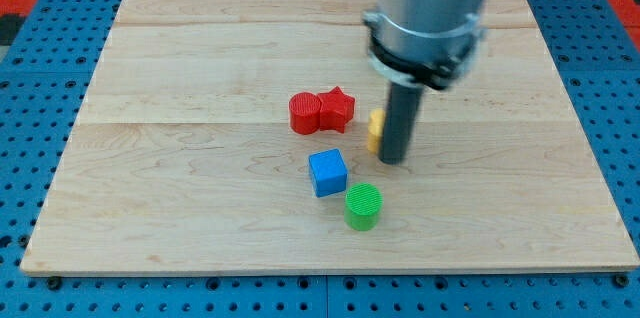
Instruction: Push the heart and red blocks parallel to each other at center
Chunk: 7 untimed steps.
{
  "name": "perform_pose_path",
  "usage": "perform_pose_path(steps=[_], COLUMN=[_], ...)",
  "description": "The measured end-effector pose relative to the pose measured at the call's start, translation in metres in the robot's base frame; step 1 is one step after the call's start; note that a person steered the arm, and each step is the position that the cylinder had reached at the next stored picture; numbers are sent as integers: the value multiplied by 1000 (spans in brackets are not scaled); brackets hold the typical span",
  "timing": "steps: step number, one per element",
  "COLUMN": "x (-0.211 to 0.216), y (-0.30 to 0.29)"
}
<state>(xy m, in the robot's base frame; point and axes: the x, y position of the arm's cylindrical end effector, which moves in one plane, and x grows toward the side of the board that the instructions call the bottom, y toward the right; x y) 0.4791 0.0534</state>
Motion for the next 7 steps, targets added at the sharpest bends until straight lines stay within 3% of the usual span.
perform_pose_path(steps=[1,3,5,7], x=[-2,-53,-19,-49], y=[3,24,27,-105])
